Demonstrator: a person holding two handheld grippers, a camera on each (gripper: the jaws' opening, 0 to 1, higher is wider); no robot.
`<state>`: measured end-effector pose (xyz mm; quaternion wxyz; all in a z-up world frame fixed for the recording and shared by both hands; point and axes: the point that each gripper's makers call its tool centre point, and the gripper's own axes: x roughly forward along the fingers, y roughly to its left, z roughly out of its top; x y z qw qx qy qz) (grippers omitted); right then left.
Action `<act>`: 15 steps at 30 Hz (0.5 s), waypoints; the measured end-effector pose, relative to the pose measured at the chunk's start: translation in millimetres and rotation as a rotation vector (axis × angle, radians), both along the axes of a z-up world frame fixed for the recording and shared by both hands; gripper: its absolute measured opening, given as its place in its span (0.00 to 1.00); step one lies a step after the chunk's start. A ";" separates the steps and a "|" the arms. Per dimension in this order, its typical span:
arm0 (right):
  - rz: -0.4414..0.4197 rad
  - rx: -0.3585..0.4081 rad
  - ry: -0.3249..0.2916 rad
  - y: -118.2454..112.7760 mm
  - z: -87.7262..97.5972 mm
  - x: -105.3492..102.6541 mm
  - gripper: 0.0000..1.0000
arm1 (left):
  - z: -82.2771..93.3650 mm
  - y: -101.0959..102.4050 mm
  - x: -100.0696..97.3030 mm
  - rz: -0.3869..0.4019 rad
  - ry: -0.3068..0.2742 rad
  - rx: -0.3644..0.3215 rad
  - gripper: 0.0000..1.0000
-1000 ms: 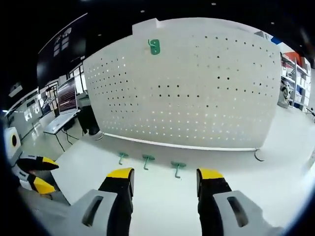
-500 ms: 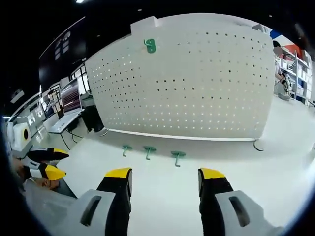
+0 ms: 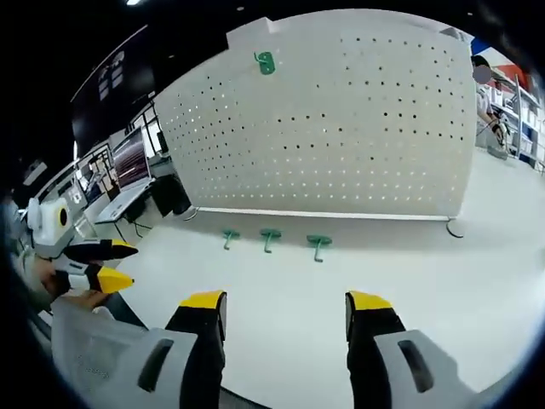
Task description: Insert the hook assembly into the mounting plate slot until the hook locks in place.
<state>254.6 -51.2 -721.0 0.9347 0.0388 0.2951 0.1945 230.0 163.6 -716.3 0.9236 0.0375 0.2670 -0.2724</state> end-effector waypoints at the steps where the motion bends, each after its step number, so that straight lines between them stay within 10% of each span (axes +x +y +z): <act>1: 0.002 0.000 0.007 0.1 -1.7 -1.8 0.55 | -0.3 -0.2 0.5 -0.001 0.003 -0.001 0.50; 15: 0.014 0.016 0.034 3.2 -4.5 -21.9 0.55 | -3.7 -3.9 8.2 -0.041 0.007 0.023 0.50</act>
